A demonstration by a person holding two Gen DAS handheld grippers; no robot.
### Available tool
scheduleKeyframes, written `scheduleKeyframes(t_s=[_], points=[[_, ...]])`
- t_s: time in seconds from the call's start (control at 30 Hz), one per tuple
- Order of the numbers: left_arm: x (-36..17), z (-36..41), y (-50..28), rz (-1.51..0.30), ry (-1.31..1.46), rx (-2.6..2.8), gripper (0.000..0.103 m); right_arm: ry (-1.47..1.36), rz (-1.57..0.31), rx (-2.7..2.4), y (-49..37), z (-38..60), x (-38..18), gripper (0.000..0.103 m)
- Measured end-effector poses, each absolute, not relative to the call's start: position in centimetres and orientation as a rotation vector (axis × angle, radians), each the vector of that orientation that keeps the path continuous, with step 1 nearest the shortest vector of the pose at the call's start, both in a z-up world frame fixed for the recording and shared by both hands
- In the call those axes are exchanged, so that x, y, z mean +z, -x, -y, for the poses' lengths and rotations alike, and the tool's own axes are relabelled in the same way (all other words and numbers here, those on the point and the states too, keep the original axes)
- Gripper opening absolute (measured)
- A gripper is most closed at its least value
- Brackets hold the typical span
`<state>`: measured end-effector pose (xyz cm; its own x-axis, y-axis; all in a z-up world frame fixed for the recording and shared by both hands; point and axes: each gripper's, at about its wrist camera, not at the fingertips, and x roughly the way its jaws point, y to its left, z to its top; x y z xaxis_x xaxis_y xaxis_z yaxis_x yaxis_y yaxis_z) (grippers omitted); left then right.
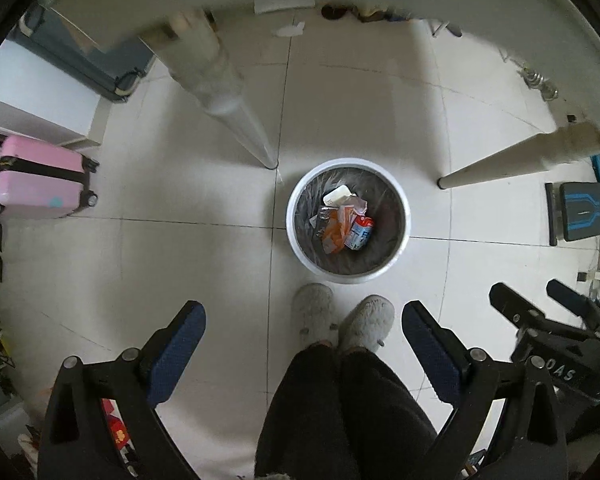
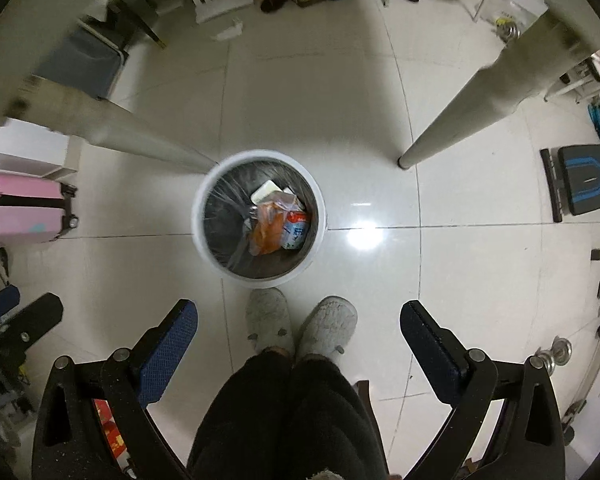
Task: Collect trash
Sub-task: 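Move both grippers back up toward the table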
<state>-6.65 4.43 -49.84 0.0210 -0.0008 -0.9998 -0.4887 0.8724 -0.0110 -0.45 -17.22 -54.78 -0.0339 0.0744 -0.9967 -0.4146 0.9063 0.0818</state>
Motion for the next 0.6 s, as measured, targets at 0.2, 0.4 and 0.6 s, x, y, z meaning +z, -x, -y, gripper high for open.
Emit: scheduleKeyframes(t_s=[0.2, 0.4, 0.6], points=[[-42.3, -4.3, 7.6, -1.462, 0.391, 0.366, 0.101, 0.243, -1.516, 0.428, 1.0, 17.9, -44.2, 0.102], [-34.8, -5.1, 7.3, -1.381, 0.363, 0.369, 0.101, 0.202, -1.487, 0.449, 1.3, 18.4, -34.8, 0.102], [-27.6, -6.8, 5.3, -1.210, 0.325, 0.412, 0.101, 0.047, -1.433, 0.474, -1.3, 18.4, -26.5, 0.102]])
